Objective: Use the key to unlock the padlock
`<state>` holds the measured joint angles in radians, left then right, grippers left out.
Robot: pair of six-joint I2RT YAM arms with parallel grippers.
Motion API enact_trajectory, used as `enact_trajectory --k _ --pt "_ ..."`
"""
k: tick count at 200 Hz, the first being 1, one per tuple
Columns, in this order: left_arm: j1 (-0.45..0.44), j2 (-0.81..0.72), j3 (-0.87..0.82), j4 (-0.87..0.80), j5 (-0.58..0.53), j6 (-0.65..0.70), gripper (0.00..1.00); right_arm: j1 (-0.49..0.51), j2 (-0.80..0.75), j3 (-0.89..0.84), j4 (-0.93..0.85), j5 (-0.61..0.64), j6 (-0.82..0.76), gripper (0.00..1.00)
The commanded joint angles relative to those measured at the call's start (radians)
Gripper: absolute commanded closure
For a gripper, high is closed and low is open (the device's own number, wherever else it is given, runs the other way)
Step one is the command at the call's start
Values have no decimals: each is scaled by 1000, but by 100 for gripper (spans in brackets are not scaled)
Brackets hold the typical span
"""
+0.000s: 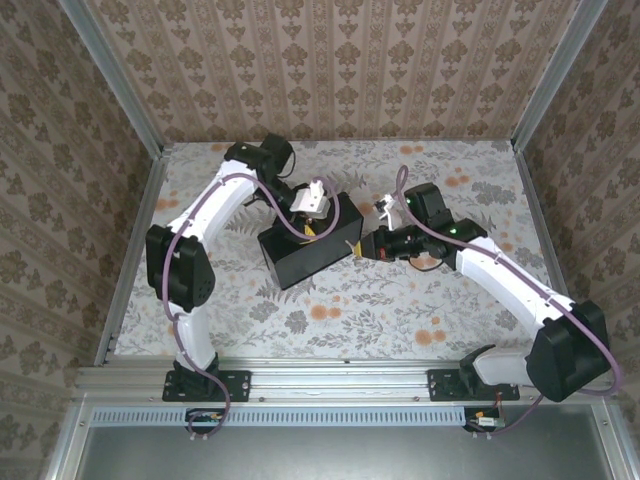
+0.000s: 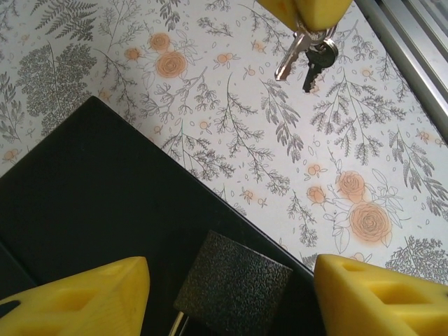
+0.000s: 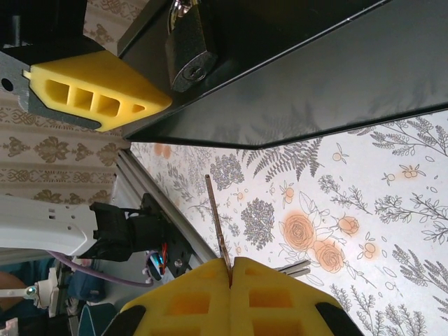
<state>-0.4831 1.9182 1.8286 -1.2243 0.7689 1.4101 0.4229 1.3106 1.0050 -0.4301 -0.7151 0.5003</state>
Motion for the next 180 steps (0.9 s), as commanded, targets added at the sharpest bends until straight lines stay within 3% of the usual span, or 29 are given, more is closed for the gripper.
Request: enact_trajectory --k 1,59,114,145,168,180 --pt "7 3 0 -42 18 41 38 9 28 36 -8 -29 -2 100" --pt "1 1 -29 -9 30 51 45 20 59 58 14 -49 4 100" --pt "-14 18 -22 -23 41 54 62 24 70 61 10 -44 2 100" --pt "-11 0 -41 14 40 18 59 26 75 64 22 -50 3 100" --pt "-1 -24 -42 23 65 21 44 31 112 72 26 -52 2 100" --pt "4 -37 -48 23 74 34 42 33 116 75 26 -52 0 100"
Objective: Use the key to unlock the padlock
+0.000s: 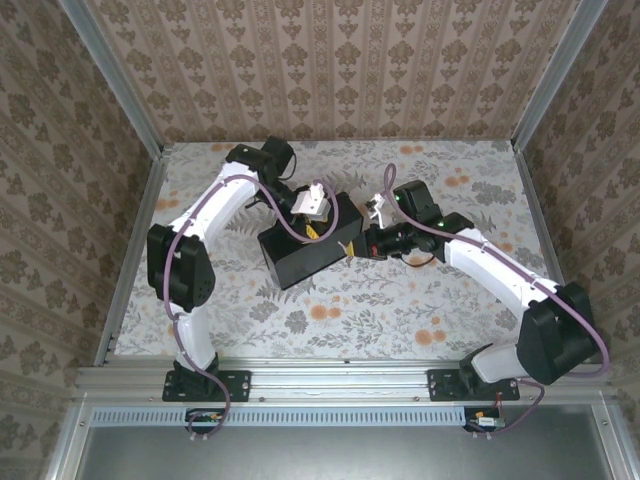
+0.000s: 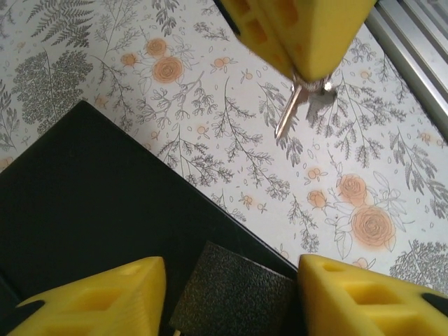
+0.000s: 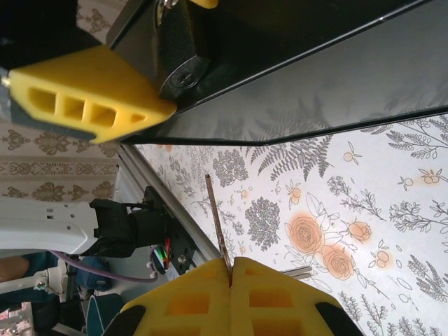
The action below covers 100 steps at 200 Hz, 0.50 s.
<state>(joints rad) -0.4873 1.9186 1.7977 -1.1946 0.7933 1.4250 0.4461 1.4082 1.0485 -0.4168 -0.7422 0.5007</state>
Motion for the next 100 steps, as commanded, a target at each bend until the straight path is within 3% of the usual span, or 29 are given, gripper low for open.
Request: enact_trajectory --k 1,100 --pt "8 -39 -17 -8 50 21 41 10 18 31 13 -26 0 100" --pt "18 -47 -27 -53 32 64 47 21 32 34 15 -18 -1 100"
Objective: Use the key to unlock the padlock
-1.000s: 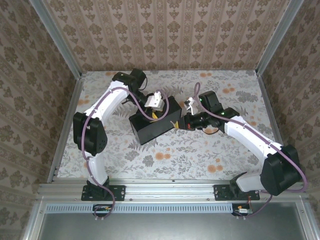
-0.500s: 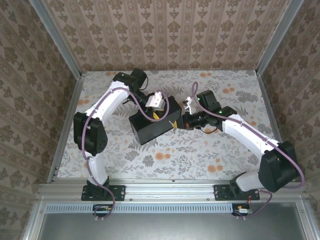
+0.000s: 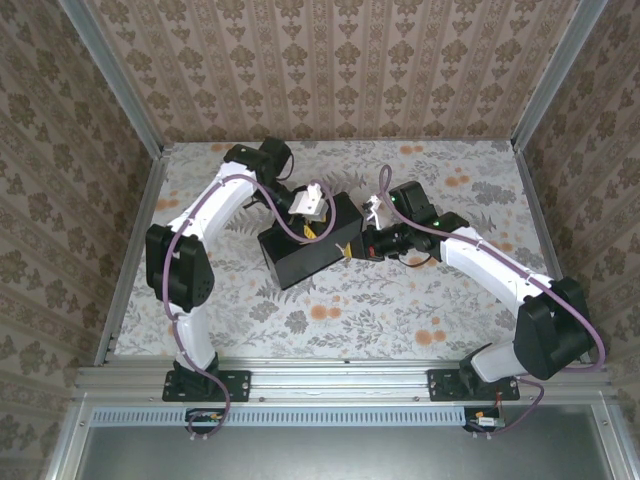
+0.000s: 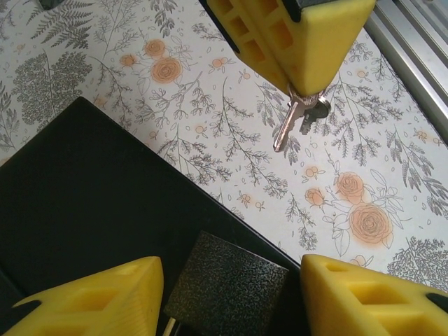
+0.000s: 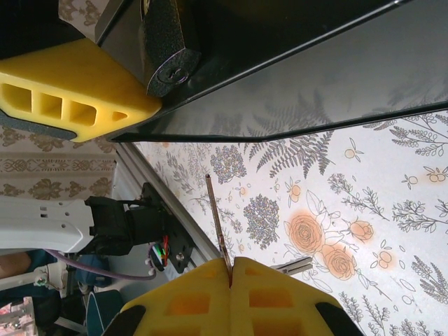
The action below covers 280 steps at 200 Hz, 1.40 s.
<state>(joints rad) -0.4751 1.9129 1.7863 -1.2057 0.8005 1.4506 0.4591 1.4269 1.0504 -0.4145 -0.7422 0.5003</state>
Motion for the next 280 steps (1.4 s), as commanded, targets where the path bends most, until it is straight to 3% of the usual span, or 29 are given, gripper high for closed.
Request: enact_trajectory --k 1,19,53,93,102,126,188,280 --pt "7 -41 -16 -42 24 38 47 8 12 33 12 -18 0 100" --pt "10 -41 -21 -38 25 47 49 13 15 39 15 -23 1 100" --pt "12 -19 -6 -49 36 54 62 15 19 61 19 -51 1 100" --pt "13 -22 1 -43 54 37 47 15 35 83 12 -56 -5 100" --pt "47 -32 -2 -44 71 38 43 15 39 82 11 -54 -6 100" --pt "55 -63 -3 -56 98 47 40 16 50 80 15 -50 -6 100" --pt "48 -52 -12 -50 112 66 39 21 44 73 12 -45 -9 100" --pt "27 0 -16 -47 48 61 44 19 29 63 -7 -40 -29 100"
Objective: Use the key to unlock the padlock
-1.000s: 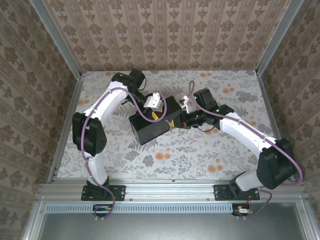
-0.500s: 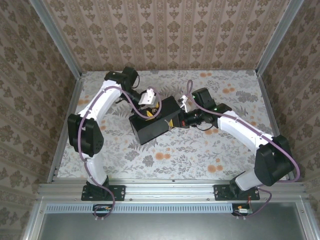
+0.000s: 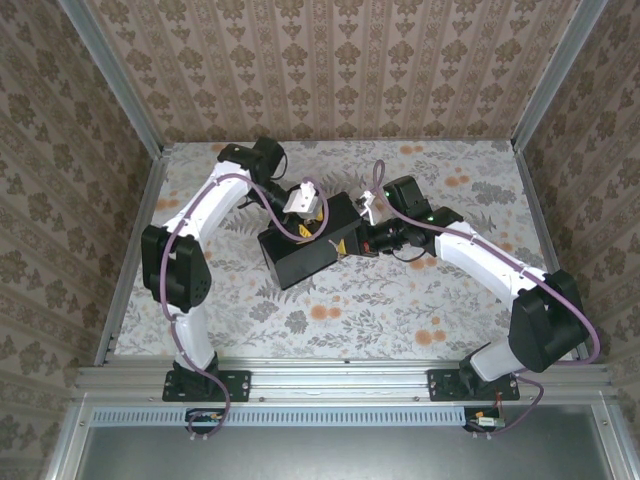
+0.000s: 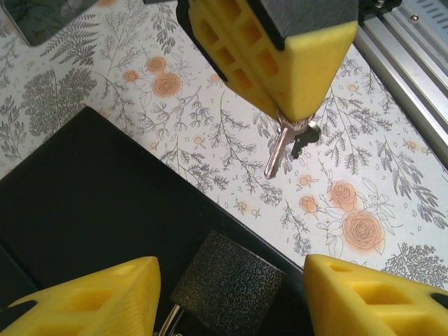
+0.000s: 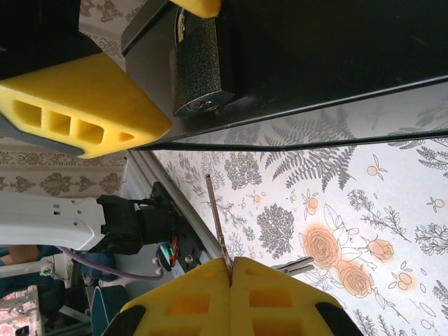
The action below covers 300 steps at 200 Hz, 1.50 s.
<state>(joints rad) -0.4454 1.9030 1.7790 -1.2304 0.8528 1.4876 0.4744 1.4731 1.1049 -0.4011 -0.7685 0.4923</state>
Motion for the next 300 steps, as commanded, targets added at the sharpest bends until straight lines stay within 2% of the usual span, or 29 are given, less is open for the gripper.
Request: enact_trajectory --k 1,69,80,133,196,235,266,300 --pt "-3 10 -10 -22 -5 24 44 4 -17 10 -22 -14 -21 100" --pt "-3 38 -6 -14 -12 28 52 4 -21 18 -15 -30 -19 100" --pt "-32 43 -9 -14 -12 26 54 4 -19 16 -14 -29 -18 100" --pt "-39 46 -11 -2 -5 8 66 5 -9 16 7 -49 -14 100" --pt "-35 3 -59 69 34 -25 75 -41 2 24 22 -118 6 100" --pt "-27 -27 -75 107 79 -50 77 -55 11 39 -18 -114 -14 100" --pt "-34 -24 -60 75 55 -41 76 -65 -2 28 -15 -109 -14 100" --pt "-16 -56 -91 135 114 -77 78 -64 1 22 -15 -122 -23 100"
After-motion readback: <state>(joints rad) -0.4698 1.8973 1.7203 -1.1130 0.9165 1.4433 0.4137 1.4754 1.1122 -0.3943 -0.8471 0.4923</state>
